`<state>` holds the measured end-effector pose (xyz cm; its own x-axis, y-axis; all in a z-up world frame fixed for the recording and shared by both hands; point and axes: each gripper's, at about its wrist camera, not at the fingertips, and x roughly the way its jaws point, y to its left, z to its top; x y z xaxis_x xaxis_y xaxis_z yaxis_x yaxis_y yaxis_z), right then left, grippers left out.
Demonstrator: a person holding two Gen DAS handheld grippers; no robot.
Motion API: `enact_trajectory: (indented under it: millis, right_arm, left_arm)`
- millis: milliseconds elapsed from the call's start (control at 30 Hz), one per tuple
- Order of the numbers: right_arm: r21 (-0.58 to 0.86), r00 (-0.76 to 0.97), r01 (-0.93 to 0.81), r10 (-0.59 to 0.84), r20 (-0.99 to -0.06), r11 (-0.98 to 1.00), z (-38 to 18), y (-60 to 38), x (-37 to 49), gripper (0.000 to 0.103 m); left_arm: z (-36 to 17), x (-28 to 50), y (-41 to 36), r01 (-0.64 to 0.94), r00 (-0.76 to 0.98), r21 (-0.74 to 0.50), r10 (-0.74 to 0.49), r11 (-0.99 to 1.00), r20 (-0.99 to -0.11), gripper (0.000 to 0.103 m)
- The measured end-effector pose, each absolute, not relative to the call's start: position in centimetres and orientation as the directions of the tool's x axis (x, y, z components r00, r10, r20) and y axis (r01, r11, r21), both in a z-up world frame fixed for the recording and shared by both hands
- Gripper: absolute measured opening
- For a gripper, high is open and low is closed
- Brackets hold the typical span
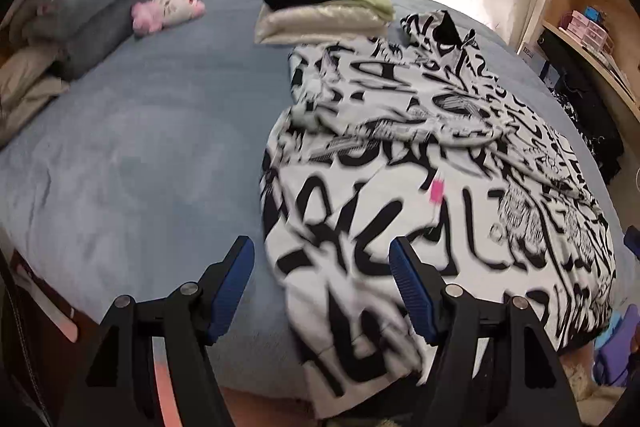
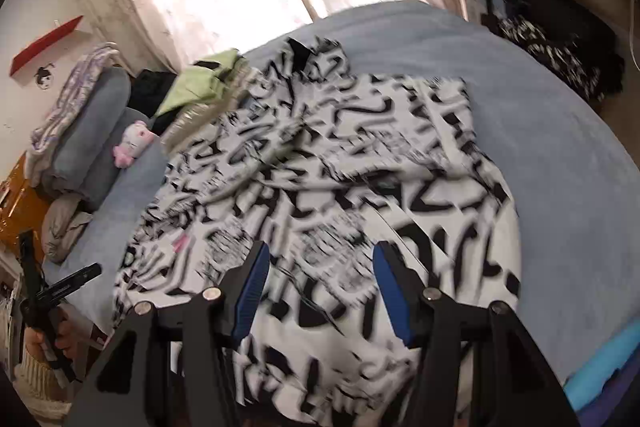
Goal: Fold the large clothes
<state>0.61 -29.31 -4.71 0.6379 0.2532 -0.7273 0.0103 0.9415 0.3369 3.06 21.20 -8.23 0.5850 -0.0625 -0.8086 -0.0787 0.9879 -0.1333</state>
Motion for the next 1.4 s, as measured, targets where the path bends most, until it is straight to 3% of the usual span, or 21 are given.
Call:
enact_trajectory:
  millis: [300, 700, 1000, 1133, 1400]
  right_arm:
    - [0.357, 0.621, 0.116, 0.213, -0.754, 0.927, -6.8, -32.4, -1.9, 0.054]
    - [0.364, 0.598, 0.173, 0.196, -0.777, 0.915, -8.4, -34.7, -4.0, 0.054]
    - [0.422, 0.573, 0.237, 0.225, -0.788, 0.875, -10.5, -37.3, -5.1, 0.054]
    - [0.437, 0.564, 0.250, 0.237, -0.791, 0.864, -11.2, -37.6, -5.3, 0.054]
    - [0.508, 0.550, 0.188, 0.339, -0.764, 0.841, -12.6, -36.8, -4.9, 0.055]
  left_arm:
    - [-13.3, 1.6, 22.8, -0.129, 0.506, -0.236, -0.141, 0.963, -0.851, 0.069]
    - [-14.2, 1.5, 23.5, -0.133, 0.531, -0.346, -0.228, 0.929, -0.816, 0.074]
    - [-14.5, 1.8, 22.2, -0.089, 0.509, -0.378, -0.284, 0.922, -0.813, 0.077]
    - [-14.7, 2.1, 20.5, -0.053, 0.498, -0.335, -0.266, 0.941, -0.825, 0.080]
    - [-15.4, 3.2, 19.3, -0.028, 0.481, -0.328, -0.275, 0.944, -0.832, 0.081]
